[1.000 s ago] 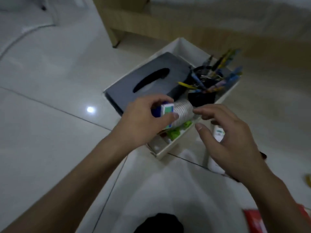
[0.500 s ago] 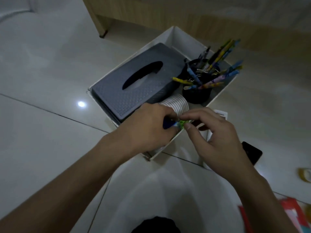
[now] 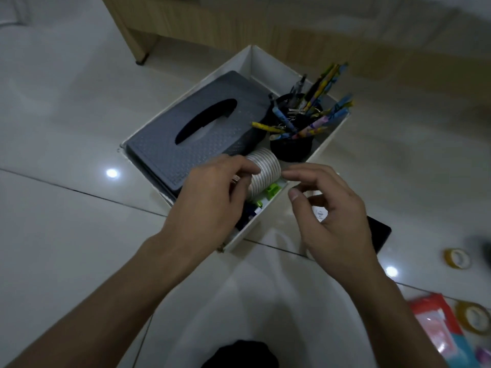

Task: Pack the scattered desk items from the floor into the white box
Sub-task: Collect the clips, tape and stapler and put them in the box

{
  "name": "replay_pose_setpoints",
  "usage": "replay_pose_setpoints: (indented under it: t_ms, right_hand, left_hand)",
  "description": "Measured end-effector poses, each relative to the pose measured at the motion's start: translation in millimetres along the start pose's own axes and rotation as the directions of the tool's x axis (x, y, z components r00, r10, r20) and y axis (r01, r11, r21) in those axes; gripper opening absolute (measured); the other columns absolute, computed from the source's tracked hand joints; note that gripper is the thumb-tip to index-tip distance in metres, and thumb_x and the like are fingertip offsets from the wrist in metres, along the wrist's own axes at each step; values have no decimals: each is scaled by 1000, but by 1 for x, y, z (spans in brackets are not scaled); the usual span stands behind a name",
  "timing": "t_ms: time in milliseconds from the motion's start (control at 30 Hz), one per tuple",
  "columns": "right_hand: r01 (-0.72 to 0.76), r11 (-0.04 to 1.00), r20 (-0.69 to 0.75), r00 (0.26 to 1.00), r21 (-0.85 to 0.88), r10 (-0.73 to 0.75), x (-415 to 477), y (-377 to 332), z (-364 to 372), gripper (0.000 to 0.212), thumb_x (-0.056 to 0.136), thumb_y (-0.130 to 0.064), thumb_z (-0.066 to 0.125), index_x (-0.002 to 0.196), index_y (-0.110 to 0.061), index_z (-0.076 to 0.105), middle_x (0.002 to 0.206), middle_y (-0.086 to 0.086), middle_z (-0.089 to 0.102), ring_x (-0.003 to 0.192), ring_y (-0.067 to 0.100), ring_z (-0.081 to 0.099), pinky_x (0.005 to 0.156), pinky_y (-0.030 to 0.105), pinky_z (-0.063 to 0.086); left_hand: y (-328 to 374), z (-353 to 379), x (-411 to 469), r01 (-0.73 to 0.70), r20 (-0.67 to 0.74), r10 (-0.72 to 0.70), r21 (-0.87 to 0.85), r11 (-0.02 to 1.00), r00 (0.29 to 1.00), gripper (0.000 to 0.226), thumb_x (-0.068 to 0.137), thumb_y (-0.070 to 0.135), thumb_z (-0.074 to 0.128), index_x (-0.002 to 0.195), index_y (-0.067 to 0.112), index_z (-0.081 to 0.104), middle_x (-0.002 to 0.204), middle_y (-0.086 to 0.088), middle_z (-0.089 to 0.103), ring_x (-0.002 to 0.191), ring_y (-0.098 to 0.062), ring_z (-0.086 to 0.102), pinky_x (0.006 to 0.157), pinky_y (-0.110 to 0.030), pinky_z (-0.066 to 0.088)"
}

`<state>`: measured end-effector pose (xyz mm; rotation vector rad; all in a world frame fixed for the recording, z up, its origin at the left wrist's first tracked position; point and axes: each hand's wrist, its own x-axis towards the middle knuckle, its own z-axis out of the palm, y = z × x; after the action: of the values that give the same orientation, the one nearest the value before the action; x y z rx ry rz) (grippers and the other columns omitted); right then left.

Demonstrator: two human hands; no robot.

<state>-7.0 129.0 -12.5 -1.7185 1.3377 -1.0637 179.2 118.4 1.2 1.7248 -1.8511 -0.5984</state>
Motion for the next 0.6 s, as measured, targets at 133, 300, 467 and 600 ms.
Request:
replay_pose_setpoints:
  t_ms: [133, 300, 467, 600]
  right_hand:
    - [-111, 990, -128, 984, 82, 121, -20, -1, -11, 26, 96, 1, 57, 103, -18, 73, 100, -13, 70, 92, 13, 67, 75, 13, 47]
    - [-261, 959, -255, 925, 113, 281, -70, 7, -28, 23, 98, -8, 54, 104, -20, 72, 93, -10, 72, 88, 13, 69, 71, 19, 52]
    - [-498, 866, -399, 786, 46, 473, -132, 28, -52, 19, 97, -9, 59, 99, -24, 71, 89, -15, 72, 84, 0, 66, 70, 11, 48]
    - [-704, 709, -538, 609, -28, 583, -166, 57, -91, 15, 96, -17, 61, 107, -24, 68, 98, -13, 66, 87, -2, 63, 80, 15, 52]
  left_hand:
    - [33, 3, -16, -56, -104, 31, -241, 969, 994, 17, 99, 19, 53, 104, 25, 69, 71, 18, 61, 57, -10, 58, 54, -17, 41]
    - [70, 39, -40, -155, 116, 196, -295, 943, 974, 14, 96, 22, 58, 101, 28, 70, 63, 14, 59, 52, -12, 57, 52, -21, 43]
    - [82, 96, -59, -190, 378, 286, -270, 944, 881, 16, 91, 18, 61, 96, 30, 70, 90, 16, 70, 75, -3, 64, 67, -18, 50]
    - [104, 131, -68, -180, 518, 325, -312, 933, 791, 16, 92, 17, 61, 95, 29, 72, 90, 19, 71, 76, -4, 67, 67, -18, 53]
